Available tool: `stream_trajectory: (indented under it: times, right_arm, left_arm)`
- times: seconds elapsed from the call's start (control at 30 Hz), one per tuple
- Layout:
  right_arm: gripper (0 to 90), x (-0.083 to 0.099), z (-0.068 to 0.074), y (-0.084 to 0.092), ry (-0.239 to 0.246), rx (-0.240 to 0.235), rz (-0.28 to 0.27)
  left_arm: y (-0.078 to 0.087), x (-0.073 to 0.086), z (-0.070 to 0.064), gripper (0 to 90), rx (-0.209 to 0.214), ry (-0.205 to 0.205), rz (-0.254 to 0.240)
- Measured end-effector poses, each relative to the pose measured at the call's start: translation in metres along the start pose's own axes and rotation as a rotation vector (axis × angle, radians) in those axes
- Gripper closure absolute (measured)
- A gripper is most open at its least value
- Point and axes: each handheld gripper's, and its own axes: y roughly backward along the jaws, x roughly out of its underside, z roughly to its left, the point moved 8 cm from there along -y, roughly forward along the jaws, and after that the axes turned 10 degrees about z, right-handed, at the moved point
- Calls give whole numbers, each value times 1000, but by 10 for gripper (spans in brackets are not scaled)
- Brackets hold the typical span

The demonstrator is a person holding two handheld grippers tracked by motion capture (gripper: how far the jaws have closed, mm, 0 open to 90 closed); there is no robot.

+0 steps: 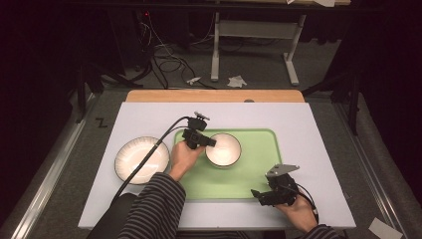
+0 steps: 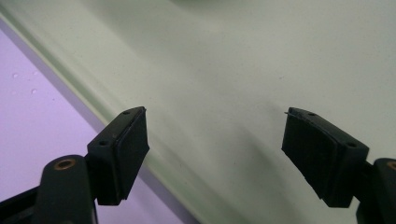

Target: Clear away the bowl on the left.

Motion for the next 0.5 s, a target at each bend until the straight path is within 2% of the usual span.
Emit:
stream_trajectory:
  times: [0.2,0.4,0.5]
  right_arm:
    - [241,0,0,0,-1,-2,3]
    - [241,0,0,-1,0,0,5]
    - [241,1,0,0,0,1,4]
  left_arm:
    - [-5,0,4,816,-12,11,5]
    - [-7,0,5,815,-7,17,2]
    - [-11,0,8,819,-23,28,2]
